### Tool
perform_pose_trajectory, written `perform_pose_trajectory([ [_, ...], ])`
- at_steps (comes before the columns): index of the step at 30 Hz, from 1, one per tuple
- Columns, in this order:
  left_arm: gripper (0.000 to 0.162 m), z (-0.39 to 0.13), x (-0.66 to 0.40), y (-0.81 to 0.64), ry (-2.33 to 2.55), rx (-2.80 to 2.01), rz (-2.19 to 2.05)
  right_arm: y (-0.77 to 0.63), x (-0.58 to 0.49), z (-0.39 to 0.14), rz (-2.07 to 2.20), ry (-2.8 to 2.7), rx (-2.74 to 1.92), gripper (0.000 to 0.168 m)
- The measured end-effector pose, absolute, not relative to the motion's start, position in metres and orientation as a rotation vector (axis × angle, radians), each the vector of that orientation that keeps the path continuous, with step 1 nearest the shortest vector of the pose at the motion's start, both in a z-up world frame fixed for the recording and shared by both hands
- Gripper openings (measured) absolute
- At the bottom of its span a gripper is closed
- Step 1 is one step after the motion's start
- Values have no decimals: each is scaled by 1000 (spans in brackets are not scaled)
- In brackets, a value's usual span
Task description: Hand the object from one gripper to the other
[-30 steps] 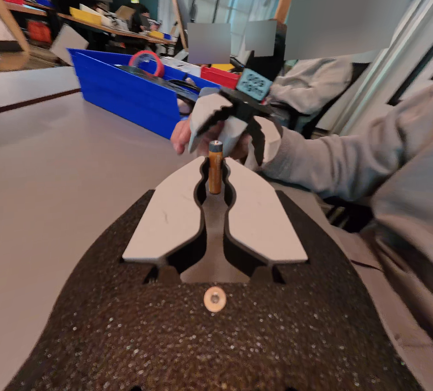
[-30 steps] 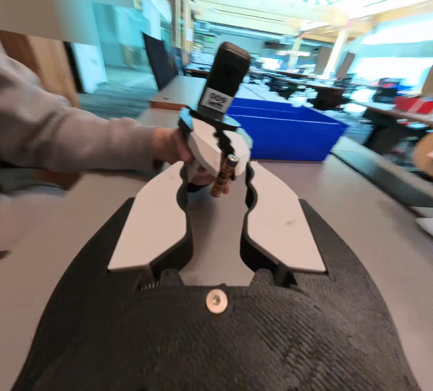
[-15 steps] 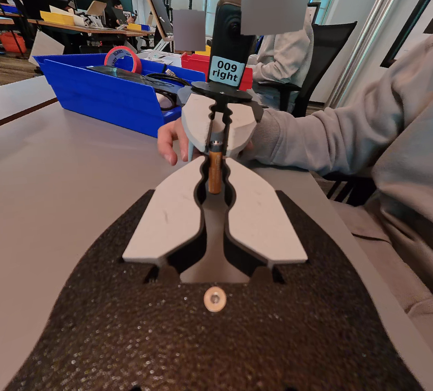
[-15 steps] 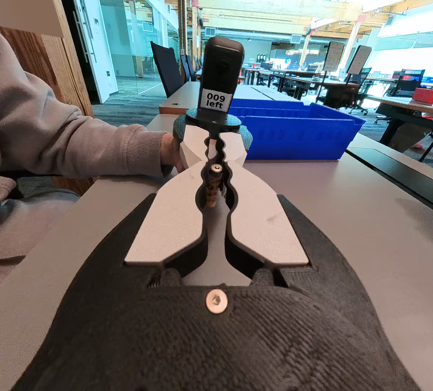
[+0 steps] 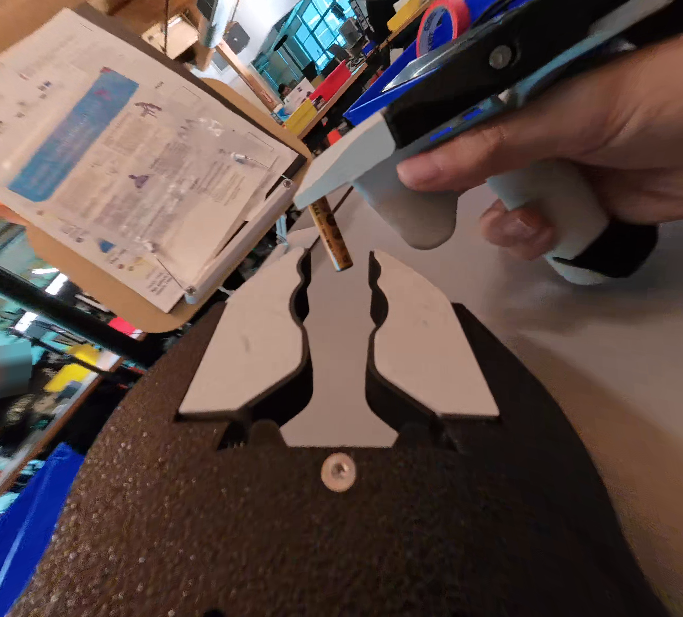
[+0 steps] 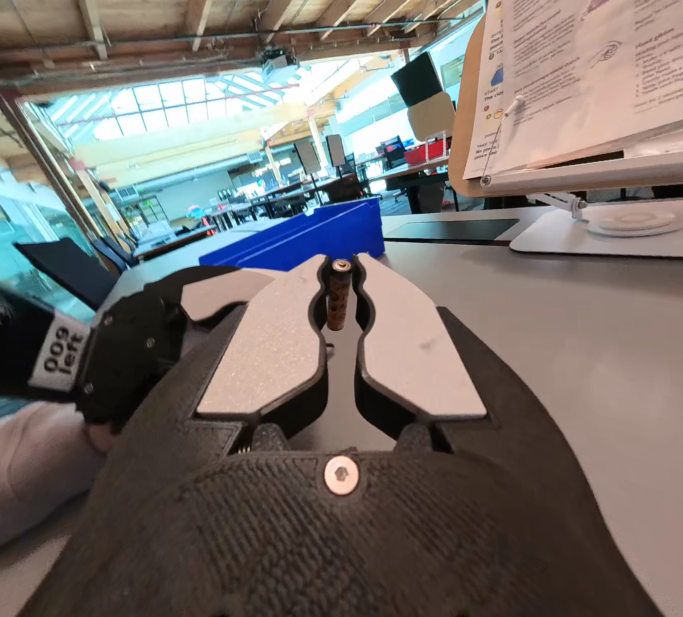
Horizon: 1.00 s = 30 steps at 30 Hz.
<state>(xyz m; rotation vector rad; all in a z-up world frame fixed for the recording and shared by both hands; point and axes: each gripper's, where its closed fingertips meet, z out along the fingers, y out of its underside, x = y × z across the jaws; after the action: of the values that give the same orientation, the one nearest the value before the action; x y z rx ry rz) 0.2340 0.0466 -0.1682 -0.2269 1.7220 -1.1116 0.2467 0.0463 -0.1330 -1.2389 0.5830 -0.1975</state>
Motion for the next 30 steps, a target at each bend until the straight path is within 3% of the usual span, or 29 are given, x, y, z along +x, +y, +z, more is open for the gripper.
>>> perform_pose_trajectory([
  [8,11,-166,240,57,1679,-259,-1018,48,243,-129,-40,634,-1139,11],
  [10,11,-165,242,60,1677,-271,-1022,47,245,-130,-45,644,-1139,11],
  [13,23,-163,242,61,1658,-271,-1042,45,246,-129,-25,650,-1116,10],
  [17,11,-164,238,55,1686,-242,-1077,45,247,-131,18,663,-1098,11],
  [30,11,-159,231,51,1682,-234,-1175,49,244,-132,71,650,-1097,10],
])
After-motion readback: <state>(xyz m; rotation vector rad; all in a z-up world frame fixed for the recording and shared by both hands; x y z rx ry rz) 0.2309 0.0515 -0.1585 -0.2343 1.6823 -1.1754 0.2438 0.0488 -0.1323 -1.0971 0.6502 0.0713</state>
